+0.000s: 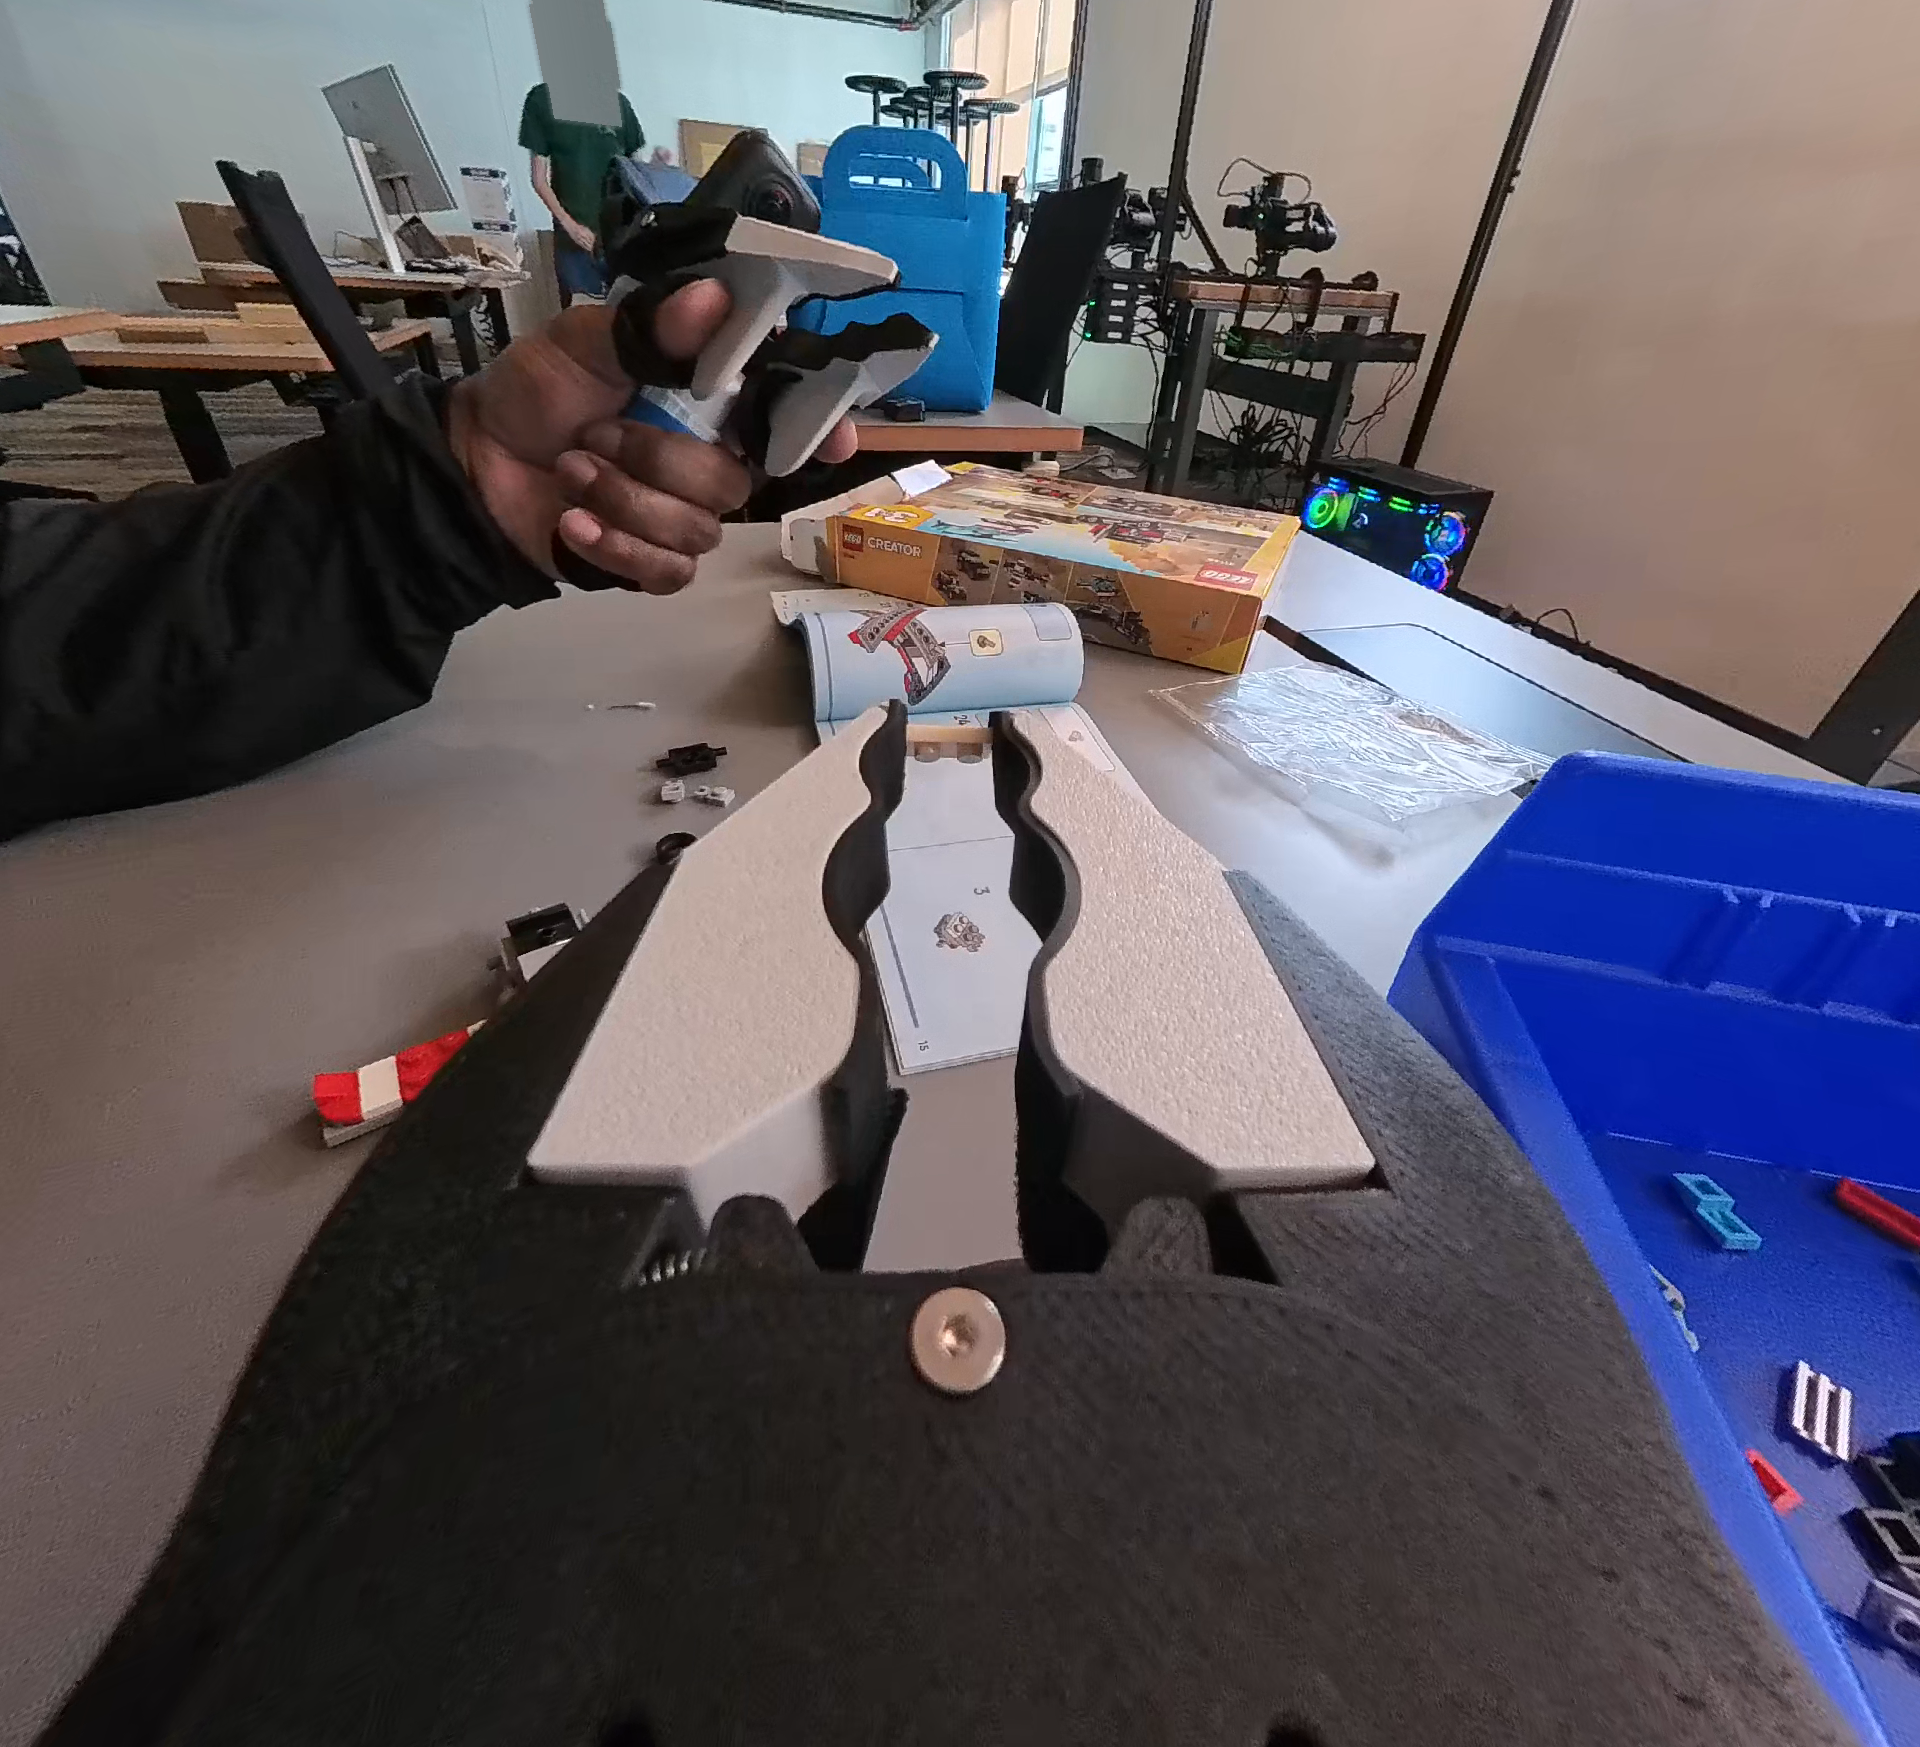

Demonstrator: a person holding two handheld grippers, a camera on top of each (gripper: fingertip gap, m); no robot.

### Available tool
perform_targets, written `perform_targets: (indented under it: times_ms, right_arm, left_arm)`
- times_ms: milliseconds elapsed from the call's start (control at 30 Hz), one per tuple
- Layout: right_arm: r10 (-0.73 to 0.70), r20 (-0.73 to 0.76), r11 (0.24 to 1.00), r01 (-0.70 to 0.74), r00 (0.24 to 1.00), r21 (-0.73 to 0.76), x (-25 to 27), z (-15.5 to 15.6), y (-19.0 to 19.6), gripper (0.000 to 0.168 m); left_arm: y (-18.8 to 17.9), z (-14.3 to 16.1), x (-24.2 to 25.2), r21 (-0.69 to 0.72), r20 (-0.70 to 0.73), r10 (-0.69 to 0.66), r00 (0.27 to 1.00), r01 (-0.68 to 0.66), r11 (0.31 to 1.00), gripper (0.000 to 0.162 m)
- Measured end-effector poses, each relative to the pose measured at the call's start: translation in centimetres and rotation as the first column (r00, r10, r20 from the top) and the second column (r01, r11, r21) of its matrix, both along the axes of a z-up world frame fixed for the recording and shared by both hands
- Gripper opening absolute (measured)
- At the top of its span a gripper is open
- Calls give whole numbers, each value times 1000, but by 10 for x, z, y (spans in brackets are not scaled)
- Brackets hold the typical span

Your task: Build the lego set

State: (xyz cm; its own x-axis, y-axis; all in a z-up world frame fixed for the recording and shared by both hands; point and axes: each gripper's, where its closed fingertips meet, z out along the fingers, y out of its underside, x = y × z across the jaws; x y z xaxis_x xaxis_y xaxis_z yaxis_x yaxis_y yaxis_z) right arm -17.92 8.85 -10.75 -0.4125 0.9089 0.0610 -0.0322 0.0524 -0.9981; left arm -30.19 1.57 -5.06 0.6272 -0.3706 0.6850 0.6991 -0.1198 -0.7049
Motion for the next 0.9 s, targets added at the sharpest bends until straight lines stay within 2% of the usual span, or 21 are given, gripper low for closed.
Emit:
perform_targets:
  times_ms: [367,500,600,733,900]
  right_arm:
    - [-8,51,1000,9,999,-10,-4,1,-9,16]
    - [-47,155,999,45,987,17,-11,13,-35,16]
    - [-21,292,999,35,956,-42,-13,10,-66,16]
    - [4,446,997,32,895,-74,-7,-2,-111,16]
    - [9,547,995,48,837,-90,-4,-29,-159,16]
  left_arm:
    - [-6,-4,-10,-30,-42,41,998,-42,999,17]
    - [-13,-6,-25,-32,-47,92,995,-93,995,17]
    - [-17,-10,-34,-41,-52,119,992,-121,992,16]
    - [-21,-12,-42,-43,-46,139,989,-141,989,16]
    - [-22,-10,-45,-30,-35,146,989,-147,989,15]
